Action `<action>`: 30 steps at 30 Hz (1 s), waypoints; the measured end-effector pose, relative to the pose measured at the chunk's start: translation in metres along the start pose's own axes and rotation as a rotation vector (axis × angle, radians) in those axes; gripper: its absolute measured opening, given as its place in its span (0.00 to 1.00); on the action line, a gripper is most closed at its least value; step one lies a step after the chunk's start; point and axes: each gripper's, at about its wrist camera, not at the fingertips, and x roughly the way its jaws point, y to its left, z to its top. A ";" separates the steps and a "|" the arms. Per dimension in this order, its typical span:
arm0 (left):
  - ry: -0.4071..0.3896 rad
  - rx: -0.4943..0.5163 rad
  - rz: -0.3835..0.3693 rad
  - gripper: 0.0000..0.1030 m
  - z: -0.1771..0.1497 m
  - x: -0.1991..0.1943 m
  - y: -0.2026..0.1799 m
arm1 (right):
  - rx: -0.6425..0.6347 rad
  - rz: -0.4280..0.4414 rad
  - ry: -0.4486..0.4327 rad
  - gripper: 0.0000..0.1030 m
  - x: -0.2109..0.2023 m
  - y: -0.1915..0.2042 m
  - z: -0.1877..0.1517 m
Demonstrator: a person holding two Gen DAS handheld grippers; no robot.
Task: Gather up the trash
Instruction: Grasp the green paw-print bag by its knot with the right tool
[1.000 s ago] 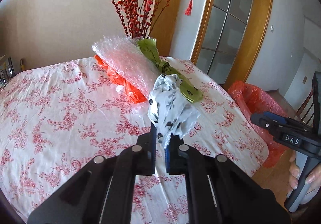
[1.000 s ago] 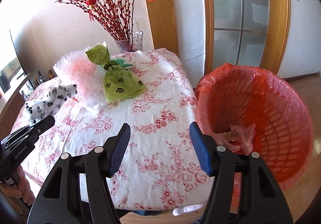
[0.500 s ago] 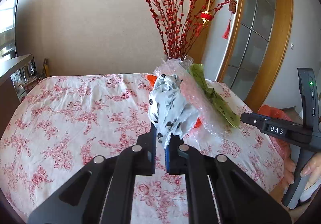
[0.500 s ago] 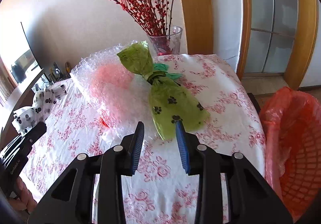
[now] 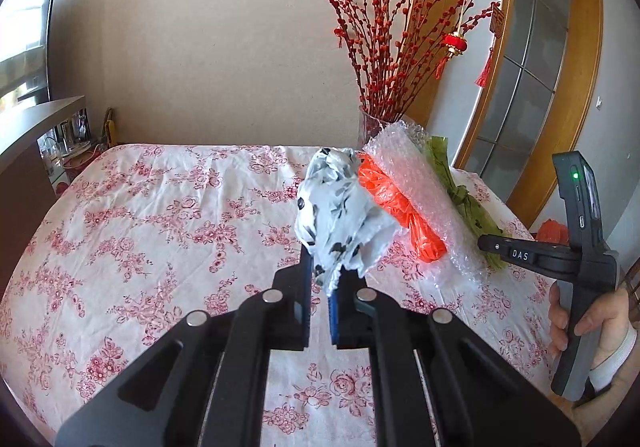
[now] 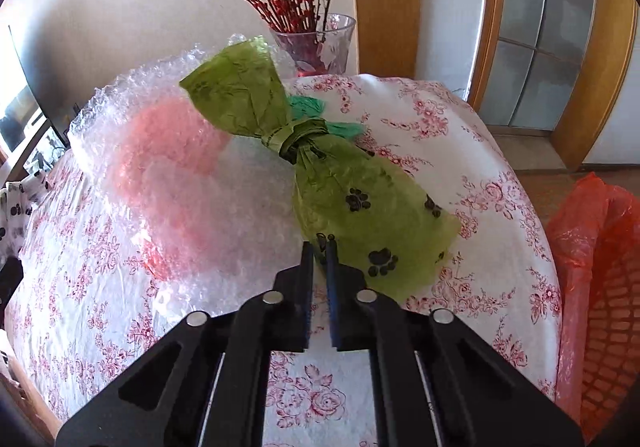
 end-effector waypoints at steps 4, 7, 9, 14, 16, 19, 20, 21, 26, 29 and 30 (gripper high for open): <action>0.001 0.003 -0.002 0.08 0.000 0.000 -0.003 | 0.039 -0.001 -0.036 0.01 -0.013 -0.015 -0.007; -0.001 0.013 -0.009 0.08 0.000 -0.002 -0.009 | 0.059 -0.013 -0.070 0.01 -0.029 -0.027 -0.013; -0.002 0.020 -0.016 0.08 0.001 -0.003 -0.014 | 0.069 -0.015 -0.089 0.01 -0.040 -0.035 -0.016; -0.001 0.046 -0.044 0.08 0.000 -0.005 -0.031 | 0.081 -0.019 -0.140 0.01 -0.064 -0.051 -0.026; 0.002 0.058 -0.059 0.08 0.000 -0.004 -0.039 | 0.081 -0.018 -0.155 0.01 -0.072 -0.054 -0.030; 0.008 0.077 -0.086 0.08 -0.001 -0.003 -0.054 | 0.082 -0.021 -0.174 0.01 -0.083 -0.061 -0.035; 0.010 0.083 -0.094 0.08 -0.002 -0.002 -0.058 | 0.083 -0.021 -0.178 0.01 -0.085 -0.063 -0.036; 0.011 0.089 -0.102 0.08 -0.002 -0.002 -0.063 | 0.084 -0.021 -0.183 0.01 -0.089 -0.066 -0.039; 0.021 0.110 -0.138 0.08 -0.006 0.000 -0.081 | 0.026 -0.018 -0.103 0.01 -0.077 -0.067 -0.054; 0.021 0.120 -0.147 0.08 -0.007 -0.001 -0.087 | 0.012 -0.033 -0.063 0.04 -0.066 -0.066 -0.059; 0.021 0.123 -0.149 0.08 -0.007 -0.001 -0.088 | 0.012 -0.040 -0.059 0.13 -0.064 -0.066 -0.058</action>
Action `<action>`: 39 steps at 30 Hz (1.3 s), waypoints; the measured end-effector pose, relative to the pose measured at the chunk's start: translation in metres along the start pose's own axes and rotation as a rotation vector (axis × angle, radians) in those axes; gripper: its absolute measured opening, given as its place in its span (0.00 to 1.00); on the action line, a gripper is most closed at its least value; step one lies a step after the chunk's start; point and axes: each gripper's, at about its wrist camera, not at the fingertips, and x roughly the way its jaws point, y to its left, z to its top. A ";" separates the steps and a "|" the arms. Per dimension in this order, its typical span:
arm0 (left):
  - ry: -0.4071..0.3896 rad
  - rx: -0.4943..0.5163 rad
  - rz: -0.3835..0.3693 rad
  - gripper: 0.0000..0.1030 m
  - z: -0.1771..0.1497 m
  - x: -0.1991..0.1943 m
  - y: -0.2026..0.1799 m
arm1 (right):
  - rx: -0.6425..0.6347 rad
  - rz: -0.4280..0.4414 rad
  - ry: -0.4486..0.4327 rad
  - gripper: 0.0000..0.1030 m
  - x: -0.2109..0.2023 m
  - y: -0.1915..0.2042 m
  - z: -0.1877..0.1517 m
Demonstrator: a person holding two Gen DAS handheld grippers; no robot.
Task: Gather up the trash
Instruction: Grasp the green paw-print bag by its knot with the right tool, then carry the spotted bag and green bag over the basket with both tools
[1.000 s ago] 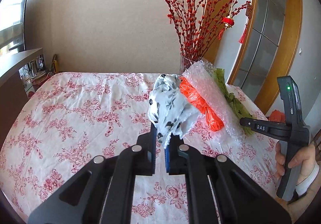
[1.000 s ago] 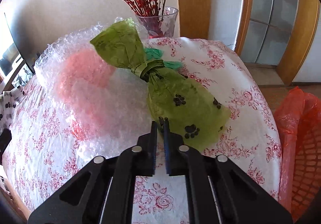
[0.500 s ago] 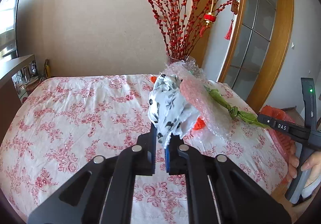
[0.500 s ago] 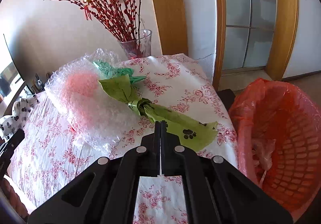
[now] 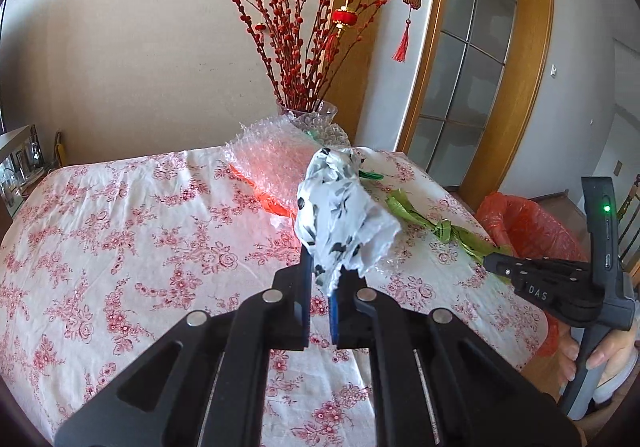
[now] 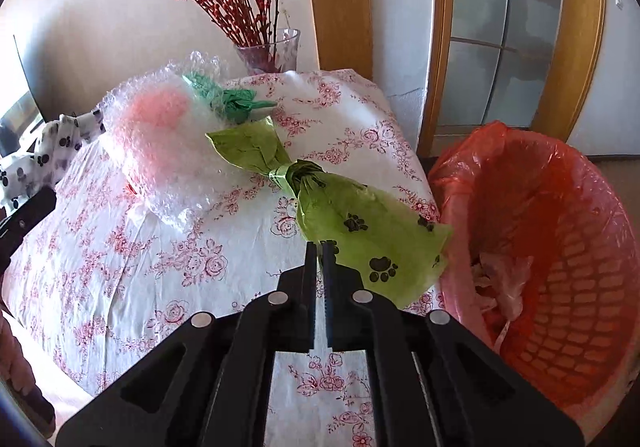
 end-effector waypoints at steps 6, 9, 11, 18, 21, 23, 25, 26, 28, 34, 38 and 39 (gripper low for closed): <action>0.001 0.005 0.000 0.08 0.001 0.000 0.000 | 0.002 -0.031 -0.003 0.43 0.016 -0.001 0.014; 0.004 -0.002 -0.002 0.08 0.001 0.000 0.001 | -0.010 -0.046 0.046 0.43 0.033 0.001 0.017; 0.006 -0.002 -0.004 0.08 0.001 0.001 0.001 | -0.023 -0.062 0.054 0.44 0.039 0.001 0.017; 0.012 0.001 -0.019 0.08 0.002 0.003 -0.006 | 0.017 -0.018 0.047 0.03 0.031 -0.008 0.016; 0.011 0.011 -0.033 0.08 0.003 0.004 -0.013 | 0.061 0.010 0.007 0.03 0.009 -0.019 0.015; 0.009 0.019 -0.046 0.08 0.004 0.004 -0.020 | 0.073 0.014 -0.025 0.03 -0.006 -0.023 0.016; 0.009 0.027 -0.061 0.08 0.004 0.005 -0.029 | 0.079 0.010 -0.053 0.03 -0.022 -0.028 0.015; 0.008 0.032 -0.069 0.08 0.004 0.005 -0.033 | 0.083 0.007 -0.066 0.03 -0.030 -0.031 0.015; 0.009 0.040 -0.085 0.08 0.005 0.006 -0.042 | 0.096 0.000 -0.084 0.03 -0.041 -0.037 0.013; 0.020 0.077 -0.128 0.08 0.004 0.012 -0.074 | 0.135 -0.024 -0.107 0.03 -0.064 -0.057 0.003; 0.026 0.095 -0.157 0.08 0.003 0.016 -0.093 | 0.163 -0.044 -0.122 0.03 -0.075 -0.072 -0.005; 0.028 0.099 -0.164 0.08 0.003 0.017 -0.098 | 0.172 -0.048 -0.124 0.03 -0.078 -0.075 -0.006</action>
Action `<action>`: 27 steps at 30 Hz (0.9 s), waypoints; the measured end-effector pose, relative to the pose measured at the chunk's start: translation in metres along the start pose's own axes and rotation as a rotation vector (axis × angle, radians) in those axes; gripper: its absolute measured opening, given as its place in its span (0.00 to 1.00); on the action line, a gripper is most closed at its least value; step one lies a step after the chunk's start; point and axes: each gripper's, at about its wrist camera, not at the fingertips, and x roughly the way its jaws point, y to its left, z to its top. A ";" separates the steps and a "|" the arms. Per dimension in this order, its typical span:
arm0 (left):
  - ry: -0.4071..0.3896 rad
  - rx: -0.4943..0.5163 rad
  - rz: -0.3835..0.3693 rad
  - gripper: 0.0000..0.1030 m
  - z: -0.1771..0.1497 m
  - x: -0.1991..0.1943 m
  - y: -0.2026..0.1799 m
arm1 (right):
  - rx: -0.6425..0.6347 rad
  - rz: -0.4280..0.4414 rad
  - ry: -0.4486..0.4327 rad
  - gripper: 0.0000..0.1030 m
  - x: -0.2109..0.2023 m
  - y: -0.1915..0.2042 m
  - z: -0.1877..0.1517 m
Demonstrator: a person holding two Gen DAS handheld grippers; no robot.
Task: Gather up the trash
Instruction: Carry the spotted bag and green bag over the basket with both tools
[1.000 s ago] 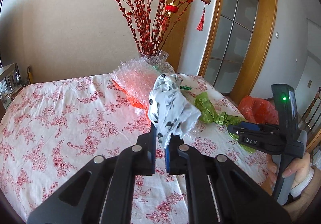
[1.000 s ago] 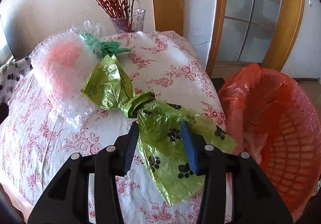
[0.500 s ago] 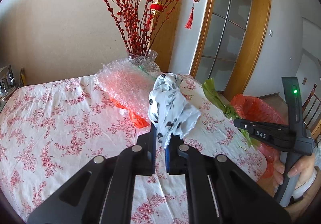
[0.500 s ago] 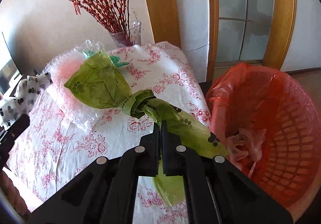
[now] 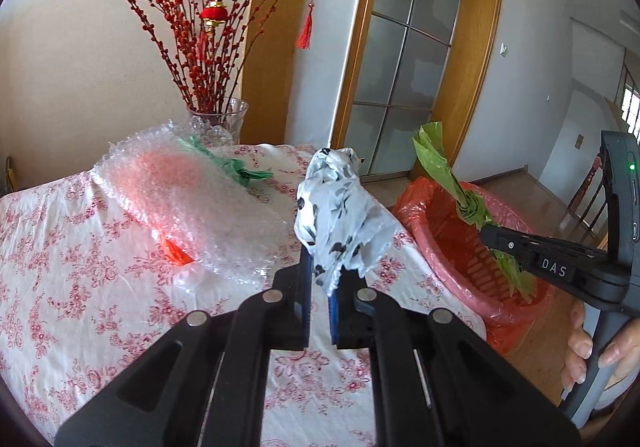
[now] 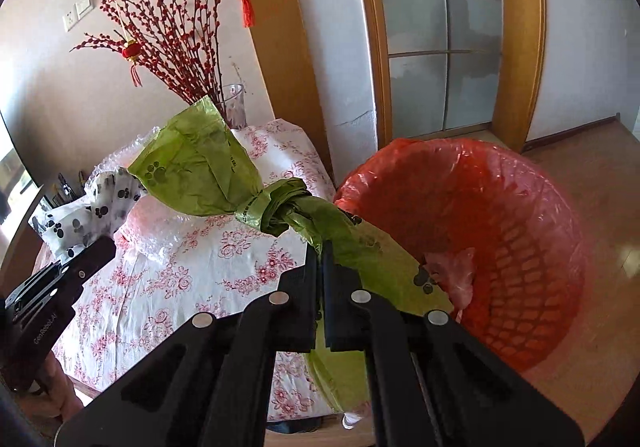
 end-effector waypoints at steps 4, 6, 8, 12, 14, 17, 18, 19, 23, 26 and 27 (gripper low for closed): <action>0.006 0.012 -0.029 0.08 0.002 0.008 -0.017 | 0.049 -0.020 -0.014 0.03 -0.010 -0.018 -0.002; 0.009 0.018 -0.043 0.08 0.004 0.013 -0.026 | 0.078 -0.030 -0.022 0.03 -0.015 -0.028 -0.003; 0.012 0.026 -0.057 0.08 0.005 0.018 -0.035 | 0.111 -0.040 -0.031 0.03 -0.020 -0.038 -0.005; 0.016 0.049 -0.085 0.08 0.006 0.026 -0.055 | 0.165 -0.054 -0.043 0.03 -0.025 -0.058 -0.007; 0.020 0.060 -0.100 0.08 0.008 0.031 -0.065 | 0.186 -0.060 -0.048 0.03 -0.028 -0.065 -0.008; 0.024 0.076 -0.117 0.08 0.010 0.037 -0.078 | 0.214 -0.067 -0.053 0.03 -0.029 -0.077 -0.008; 0.025 0.081 -0.123 0.08 0.010 0.039 -0.082 | 0.222 -0.069 -0.054 0.03 -0.030 -0.080 -0.008; 0.027 0.086 -0.128 0.08 0.009 0.039 -0.085 | 0.230 -0.071 -0.055 0.03 -0.030 -0.084 -0.009; 0.038 0.107 -0.146 0.08 0.009 0.048 -0.099 | 0.265 -0.074 -0.058 0.03 -0.031 -0.097 -0.010; 0.051 0.115 -0.169 0.08 0.009 0.055 -0.110 | 0.313 -0.070 -0.060 0.03 -0.030 -0.109 -0.009; 0.055 0.116 -0.178 0.08 0.009 0.058 -0.113 | 0.329 -0.066 -0.059 0.03 -0.030 -0.113 -0.009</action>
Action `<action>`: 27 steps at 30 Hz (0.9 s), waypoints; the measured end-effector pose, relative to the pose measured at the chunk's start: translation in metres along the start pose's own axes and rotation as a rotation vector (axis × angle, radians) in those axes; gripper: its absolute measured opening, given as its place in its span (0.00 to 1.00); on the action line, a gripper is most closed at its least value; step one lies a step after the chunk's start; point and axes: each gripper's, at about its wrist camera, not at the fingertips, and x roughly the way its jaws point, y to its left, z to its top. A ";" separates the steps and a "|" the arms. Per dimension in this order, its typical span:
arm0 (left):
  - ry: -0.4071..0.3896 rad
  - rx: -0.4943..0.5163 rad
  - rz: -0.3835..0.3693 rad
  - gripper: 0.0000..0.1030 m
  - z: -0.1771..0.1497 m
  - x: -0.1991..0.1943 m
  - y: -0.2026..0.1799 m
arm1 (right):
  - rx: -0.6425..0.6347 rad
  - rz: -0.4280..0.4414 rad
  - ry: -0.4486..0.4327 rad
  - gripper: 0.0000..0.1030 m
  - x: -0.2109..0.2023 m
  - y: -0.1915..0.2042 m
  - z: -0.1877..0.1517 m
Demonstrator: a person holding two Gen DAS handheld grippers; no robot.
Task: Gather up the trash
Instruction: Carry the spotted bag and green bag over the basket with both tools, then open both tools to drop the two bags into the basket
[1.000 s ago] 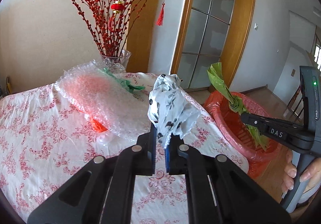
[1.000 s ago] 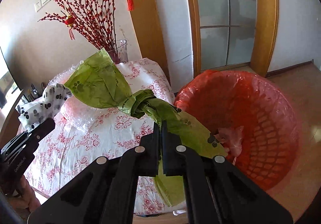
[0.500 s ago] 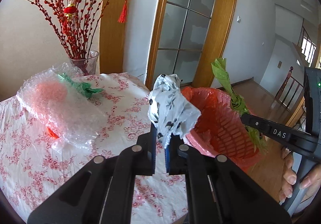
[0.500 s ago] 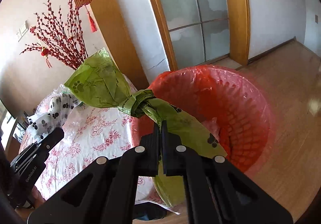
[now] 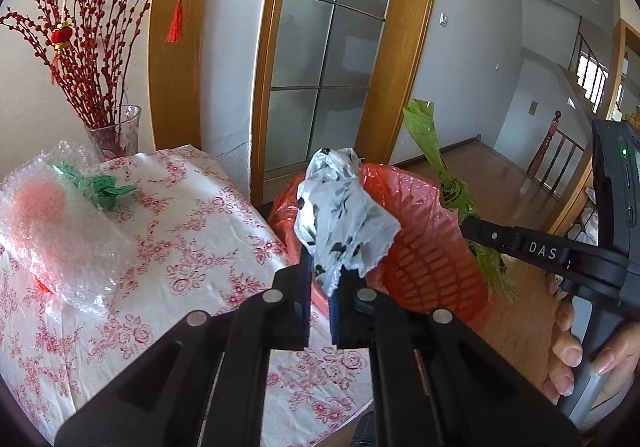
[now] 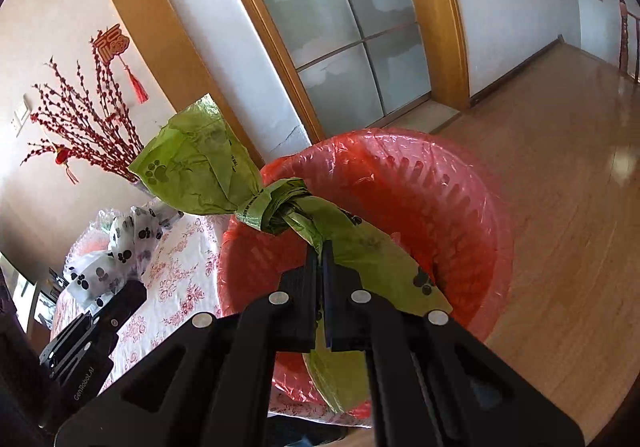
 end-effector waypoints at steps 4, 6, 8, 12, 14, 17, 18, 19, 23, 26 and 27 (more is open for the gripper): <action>0.011 0.009 -0.036 0.08 0.005 0.014 -0.009 | 0.059 0.017 0.005 0.03 0.004 -0.014 0.007; 0.015 0.012 -0.056 0.08 0.009 0.020 -0.013 | 0.082 0.023 0.004 0.03 0.005 -0.020 0.010; 0.021 0.015 -0.074 0.08 0.011 0.027 -0.019 | 0.101 0.029 0.003 0.03 0.007 -0.026 0.014; 0.043 0.021 -0.094 0.08 0.014 0.044 -0.029 | 0.127 0.032 0.001 0.03 0.012 -0.034 0.020; 0.058 0.020 -0.101 0.09 0.015 0.052 -0.032 | 0.136 0.031 0.002 0.03 0.015 -0.038 0.023; 0.070 0.019 -0.106 0.17 0.016 0.063 -0.035 | 0.147 0.042 0.012 0.08 0.021 -0.043 0.029; 0.075 0.016 -0.107 0.22 0.016 0.066 -0.035 | 0.146 0.045 0.019 0.16 0.023 -0.044 0.032; 0.077 0.011 -0.108 0.30 0.017 0.069 -0.036 | 0.147 0.047 0.022 0.22 0.025 -0.046 0.033; 0.088 0.001 -0.094 0.33 0.013 0.072 -0.030 | 0.134 0.040 0.014 0.45 0.024 -0.049 0.032; 0.077 -0.009 -0.064 0.39 0.009 0.065 -0.022 | 0.124 0.024 0.013 0.45 0.023 -0.049 0.027; 0.070 -0.014 -0.050 0.40 0.007 0.060 -0.019 | 0.118 0.015 0.013 0.45 0.023 -0.049 0.025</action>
